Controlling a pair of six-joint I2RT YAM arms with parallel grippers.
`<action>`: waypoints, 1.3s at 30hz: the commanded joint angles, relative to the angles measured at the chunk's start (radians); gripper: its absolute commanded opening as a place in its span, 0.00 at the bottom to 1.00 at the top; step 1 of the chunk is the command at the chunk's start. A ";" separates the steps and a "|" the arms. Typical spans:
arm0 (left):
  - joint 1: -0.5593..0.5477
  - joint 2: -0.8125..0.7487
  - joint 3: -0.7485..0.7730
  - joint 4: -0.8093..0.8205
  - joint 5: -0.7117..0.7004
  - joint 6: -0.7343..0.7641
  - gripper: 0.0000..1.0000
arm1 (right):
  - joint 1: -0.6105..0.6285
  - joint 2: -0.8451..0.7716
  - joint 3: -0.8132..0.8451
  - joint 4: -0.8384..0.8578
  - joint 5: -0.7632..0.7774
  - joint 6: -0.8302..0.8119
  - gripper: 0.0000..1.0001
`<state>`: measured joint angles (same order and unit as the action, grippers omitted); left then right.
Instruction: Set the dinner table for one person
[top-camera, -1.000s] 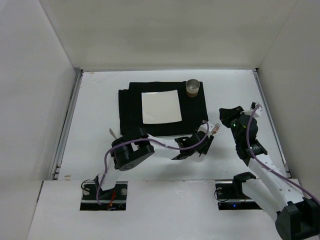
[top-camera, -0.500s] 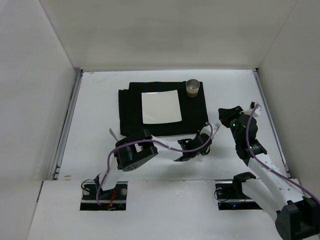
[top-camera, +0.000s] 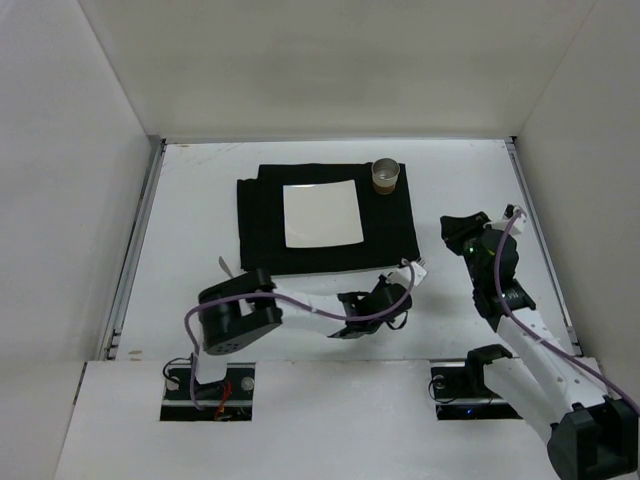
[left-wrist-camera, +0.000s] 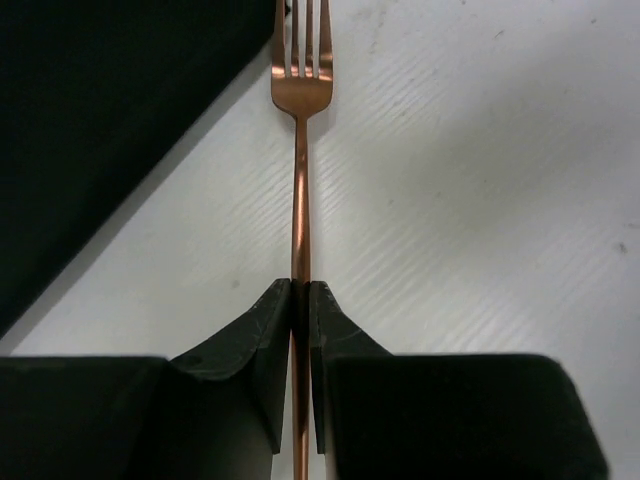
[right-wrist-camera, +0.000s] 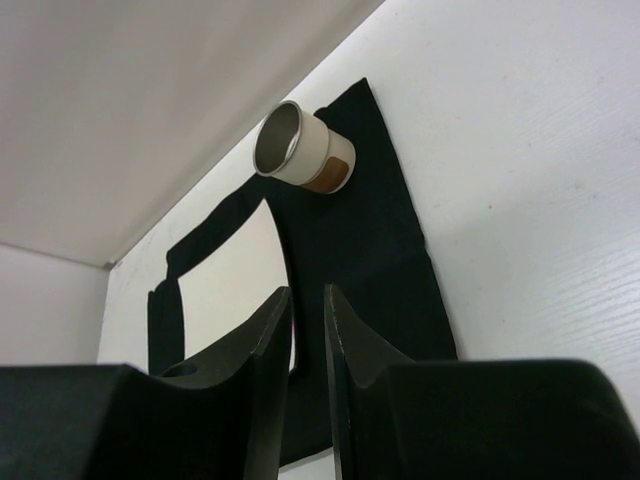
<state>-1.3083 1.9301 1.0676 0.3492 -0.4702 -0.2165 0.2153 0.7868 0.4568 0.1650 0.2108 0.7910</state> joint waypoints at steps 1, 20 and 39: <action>0.005 -0.207 -0.082 -0.019 -0.071 -0.030 0.05 | -0.008 -0.003 -0.004 0.047 0.004 0.011 0.25; 0.638 -0.548 -0.319 0.014 -0.068 -0.112 0.06 | 0.014 0.084 0.000 0.091 0.002 0.024 0.27; 0.789 -0.246 -0.224 0.011 -0.044 -0.052 0.07 | 0.068 0.158 0.029 0.096 0.007 -0.004 0.27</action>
<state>-0.5213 1.6760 0.8024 0.3161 -0.5087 -0.2840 0.2710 0.9451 0.4370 0.1963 0.2146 0.8040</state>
